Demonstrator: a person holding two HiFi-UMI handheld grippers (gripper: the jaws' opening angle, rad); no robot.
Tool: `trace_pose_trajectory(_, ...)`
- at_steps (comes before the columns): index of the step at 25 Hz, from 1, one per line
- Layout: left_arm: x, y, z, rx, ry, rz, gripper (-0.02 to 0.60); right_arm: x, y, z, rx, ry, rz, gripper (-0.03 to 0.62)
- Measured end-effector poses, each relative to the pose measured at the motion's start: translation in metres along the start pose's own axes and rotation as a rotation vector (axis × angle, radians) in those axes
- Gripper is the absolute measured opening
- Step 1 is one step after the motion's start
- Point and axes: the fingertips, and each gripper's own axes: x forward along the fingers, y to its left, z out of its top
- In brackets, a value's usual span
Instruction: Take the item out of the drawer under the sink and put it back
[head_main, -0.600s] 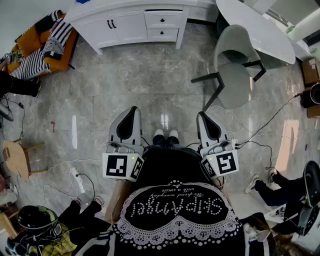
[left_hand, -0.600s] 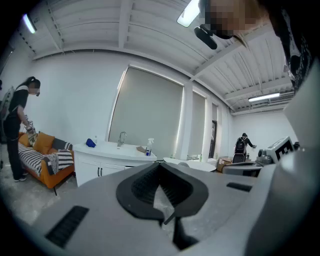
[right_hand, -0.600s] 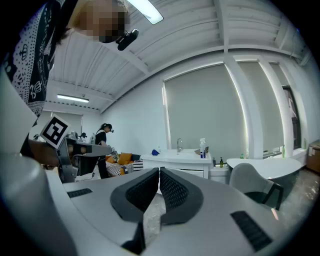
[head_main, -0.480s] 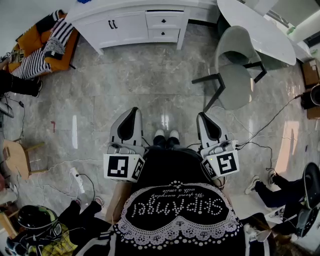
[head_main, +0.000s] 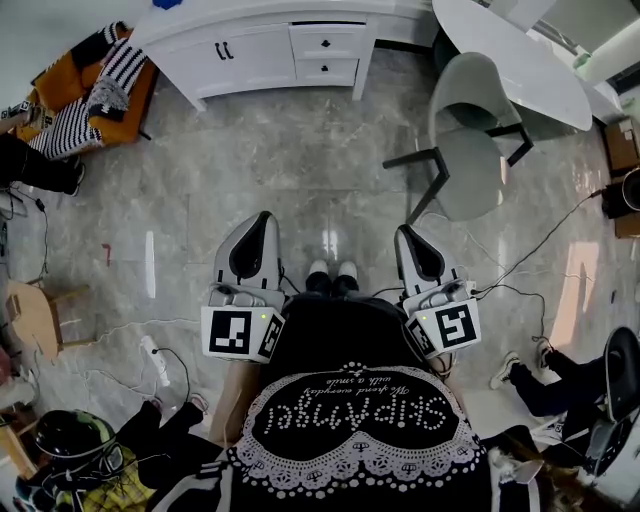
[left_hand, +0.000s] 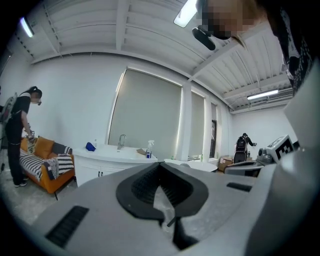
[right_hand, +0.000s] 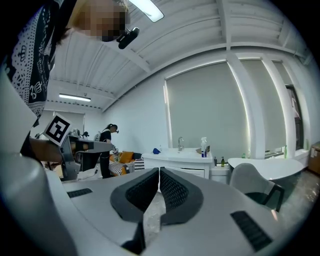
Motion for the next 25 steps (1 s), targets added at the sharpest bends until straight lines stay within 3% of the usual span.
trace_pose_trajectory(5, -0.001, -0.001, 0.016, 0.032, -0.039, 0.016, 0.005, -0.016, -0.015, 0.004, 0.1, -0.049, -0.01, 0.026)
trace_pose_trajectory(11, 0.005, 0.021, 0.037, 0.028, -0.123, 0.076, 0.005, -0.016, -0.028, -0.002, 0.062, -0.033, 0.012, 0.026)
trace_pose_trajectory(15, 0.002, 0.026, 0.025, -0.008, -0.104, 0.109, 0.005, -0.017, -0.028, -0.01, 0.054, -0.001, 0.048, 0.026)
trace_pose_trajectory(25, 0.031, 0.049, 0.019, -0.054, -0.052, 0.087, 0.005, 0.024, -0.031, -0.005, 0.052, 0.045, 0.065, 0.026)
